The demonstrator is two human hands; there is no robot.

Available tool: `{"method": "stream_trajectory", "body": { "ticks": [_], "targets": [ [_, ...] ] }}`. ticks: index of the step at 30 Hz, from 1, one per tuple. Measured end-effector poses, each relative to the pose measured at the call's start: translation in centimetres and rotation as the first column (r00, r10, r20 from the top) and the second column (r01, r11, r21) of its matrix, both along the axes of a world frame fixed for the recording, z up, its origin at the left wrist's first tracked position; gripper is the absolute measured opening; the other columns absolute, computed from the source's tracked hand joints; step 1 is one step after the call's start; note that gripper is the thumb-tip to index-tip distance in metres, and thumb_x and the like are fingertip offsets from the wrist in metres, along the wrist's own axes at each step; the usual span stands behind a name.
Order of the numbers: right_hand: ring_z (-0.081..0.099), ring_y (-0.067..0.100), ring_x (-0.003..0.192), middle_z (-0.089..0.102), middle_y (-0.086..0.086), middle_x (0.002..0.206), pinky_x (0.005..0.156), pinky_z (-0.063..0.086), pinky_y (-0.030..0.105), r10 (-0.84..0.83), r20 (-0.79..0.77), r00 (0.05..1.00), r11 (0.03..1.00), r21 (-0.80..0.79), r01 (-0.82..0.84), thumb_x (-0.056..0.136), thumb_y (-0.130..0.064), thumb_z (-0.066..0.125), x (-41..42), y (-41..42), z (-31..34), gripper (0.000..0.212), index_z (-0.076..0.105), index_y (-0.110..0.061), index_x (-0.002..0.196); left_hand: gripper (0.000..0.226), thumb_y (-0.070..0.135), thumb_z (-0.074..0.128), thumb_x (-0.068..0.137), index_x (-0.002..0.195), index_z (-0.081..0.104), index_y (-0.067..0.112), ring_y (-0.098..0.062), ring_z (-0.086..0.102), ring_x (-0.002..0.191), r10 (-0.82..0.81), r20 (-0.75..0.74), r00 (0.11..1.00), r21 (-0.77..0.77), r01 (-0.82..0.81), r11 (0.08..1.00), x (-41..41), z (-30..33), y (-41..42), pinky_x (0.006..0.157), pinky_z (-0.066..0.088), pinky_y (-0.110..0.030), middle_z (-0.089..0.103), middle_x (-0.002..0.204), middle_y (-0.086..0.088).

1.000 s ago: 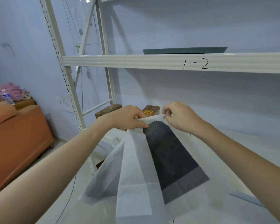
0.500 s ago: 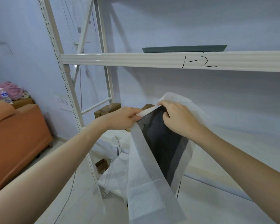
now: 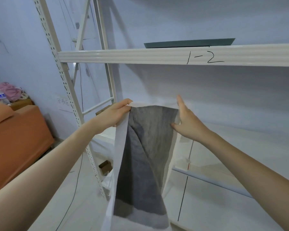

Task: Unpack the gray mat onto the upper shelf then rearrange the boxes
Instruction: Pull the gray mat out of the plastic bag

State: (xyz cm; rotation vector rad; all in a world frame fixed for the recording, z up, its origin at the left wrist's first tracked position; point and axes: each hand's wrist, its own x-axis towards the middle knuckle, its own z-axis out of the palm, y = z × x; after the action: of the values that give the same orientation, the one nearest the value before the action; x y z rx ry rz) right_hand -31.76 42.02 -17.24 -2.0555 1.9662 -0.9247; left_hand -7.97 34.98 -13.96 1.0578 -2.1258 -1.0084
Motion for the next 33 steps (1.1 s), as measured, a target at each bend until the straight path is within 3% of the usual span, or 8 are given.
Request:
{"method": "stream_trajectory", "body": {
  "ticks": [3,7,13,17,22,27,30,33],
  "targets": [
    [0.051,0.025,0.116,0.041,0.012,0.141,0.086,0.039,0.028,0.012,0.061,0.998,0.999,0.035,-0.014,0.088,-0.025,0.059,-0.3,-0.1,0.0,0.070,0.020,-0.018,0.146,0.026,0.030,0.032,0.103,0.095,0.056,0.023,0.006,0.055,0.068,-0.004,0.053,0.999,-0.119,0.010,0.993,-0.2,-0.2,0.2,0.064,0.040,-0.011,0.054,0.072,0.021],
    [0.065,0.019,0.086,0.039,0.000,0.139,0.075,0.052,0.028,0.175,0.149,0.973,0.978,0.092,-0.190,0.080,-0.041,0.067,1.4,0.2,0.5,0.068,0.035,-0.030,0.139,0.024,0.025,0.037,0.101,0.111,0.059,0.025,-0.009,0.059,0.100,-0.011,0.074,0.997,-0.157,0.022,0.987,-1.0,-0.4,0.3,0.084,0.042,-0.018,0.062,0.104,0.009],
    [0.070,0.024,0.071,0.049,0.002,0.134,0.053,0.051,0.018,0.300,0.444,0.844,0.893,0.180,-0.413,0.080,-0.018,0.073,3.9,0.6,1.1,0.067,0.036,-0.024,0.135,0.028,0.029,0.036,0.101,0.094,0.060,0.015,-0.007,0.057,0.085,-0.122,0.107,0.987,-0.169,0.138,0.976,-2.4,-0.4,0.9,0.080,0.042,-0.023,0.061,0.090,0.003],
    [0.065,0.013,0.057,0.064,0.001,0.098,0.057,0.053,0.019,0.310,0.317,0.896,0.926,0.114,-0.360,0.082,-0.008,0.069,3.7,0.3,1.6,0.027,0.056,-0.026,0.098,0.025,0.037,0.044,0.097,0.087,0.058,0.018,-0.010,0.053,0.076,-0.115,0.176,0.978,-0.201,0.150,0.968,-2.2,-0.4,0.7,0.074,0.041,-0.027,0.057,0.083,-0.003],
    [0.047,0.003,0.060,0.051,-0.015,0.067,0.059,0.035,0.015,0.301,0.156,0.941,0.942,0.105,-0.319,0.082,-0.006,0.067,2.5,-0.1,2.4,0.032,0.056,-0.033,0.070,0.034,0.041,0.071,0.079,0.105,0.057,0.025,-0.012,0.063,0.087,-0.091,0.353,0.931,-0.239,0.183,0.954,-0.9,-0.2,0.5,0.076,0.051,-0.024,0.062,0.097,0.005],
    [0.047,0.006,0.065,0.060,-0.006,0.083,0.062,0.036,0.016,0.271,0.061,0.961,0.955,0.107,-0.276,0.084,-0.005,0.062,1.4,-0.7,2.9,0.016,0.067,-0.018,0.093,0.006,0.030,0.067,0.086,0.085,0.065,0.024,-0.014,0.057,0.071,-0.059,0.419,0.906,-0.315,0.206,0.926,-0.9,0.6,0.7,0.065,0.043,-0.030,0.062,0.079,0.002],
    [0.052,0.004,0.068,0.064,-0.001,0.101,0.061,0.039,0.009,0.208,0.068,0.976,0.977,0.025,-0.210,0.085,-0.005,0.060,1.3,-0.9,3.1,0.024,0.065,-0.022,0.102,0.018,0.031,0.064,0.088,0.095,0.073,0.017,-0.018,0.060,0.092,-0.131,0.342,0.930,-0.272,0.231,0.934,-1.2,1.0,1.2,0.084,0.049,-0.036,0.064,0.100,0.001],
    [0.060,0.009,0.075,0.055,0.001,0.115,0.066,0.044,0.005,0.230,0.179,0.957,0.973,-0.056,-0.223,0.084,-0.010,0.064,1.8,-0.8,3.0,0.037,0.058,-0.018,0.120,0.013,0.030,0.061,0.089,0.082,0.071,0.034,-0.007,0.046,0.115,-0.214,0.215,0.953,-0.350,0.280,0.894,-2.0,1.5,2.1,0.092,0.038,-0.018,0.049,0.124,0.004]
  ]
}}
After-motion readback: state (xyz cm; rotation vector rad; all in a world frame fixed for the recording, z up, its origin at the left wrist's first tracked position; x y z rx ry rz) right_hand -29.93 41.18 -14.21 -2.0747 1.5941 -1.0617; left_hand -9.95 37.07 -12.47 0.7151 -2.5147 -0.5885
